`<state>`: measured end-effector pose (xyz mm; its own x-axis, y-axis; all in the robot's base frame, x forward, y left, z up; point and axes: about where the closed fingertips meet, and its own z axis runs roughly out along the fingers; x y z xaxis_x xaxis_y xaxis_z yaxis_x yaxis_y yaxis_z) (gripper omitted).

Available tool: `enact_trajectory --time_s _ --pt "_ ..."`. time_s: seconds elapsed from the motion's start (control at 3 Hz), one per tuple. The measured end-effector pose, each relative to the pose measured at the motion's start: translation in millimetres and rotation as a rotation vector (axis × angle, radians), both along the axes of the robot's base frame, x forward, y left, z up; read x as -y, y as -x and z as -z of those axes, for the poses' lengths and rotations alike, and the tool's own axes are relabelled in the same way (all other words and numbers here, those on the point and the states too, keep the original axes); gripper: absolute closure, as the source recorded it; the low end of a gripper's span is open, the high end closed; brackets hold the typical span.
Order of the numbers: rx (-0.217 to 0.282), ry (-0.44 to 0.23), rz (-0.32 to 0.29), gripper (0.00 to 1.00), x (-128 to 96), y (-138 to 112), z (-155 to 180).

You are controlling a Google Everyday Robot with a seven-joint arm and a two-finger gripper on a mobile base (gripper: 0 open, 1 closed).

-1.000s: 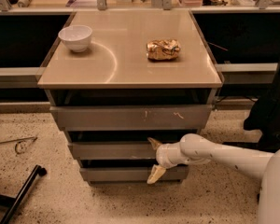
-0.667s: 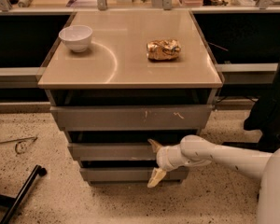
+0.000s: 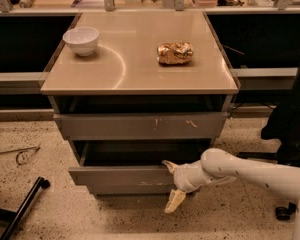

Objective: Open middle drawer

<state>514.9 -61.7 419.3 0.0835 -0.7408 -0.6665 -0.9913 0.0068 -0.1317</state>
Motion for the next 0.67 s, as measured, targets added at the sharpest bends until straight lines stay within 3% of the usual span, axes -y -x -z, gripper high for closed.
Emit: enact_trajectory --time_s 0.33,0.67 --pt "0.000 0.000 0.000 0.00 0.0 0.0 0.0" --pt "-0.039 0.000 -0.032 0.00 -6.7 9.3 4.0"
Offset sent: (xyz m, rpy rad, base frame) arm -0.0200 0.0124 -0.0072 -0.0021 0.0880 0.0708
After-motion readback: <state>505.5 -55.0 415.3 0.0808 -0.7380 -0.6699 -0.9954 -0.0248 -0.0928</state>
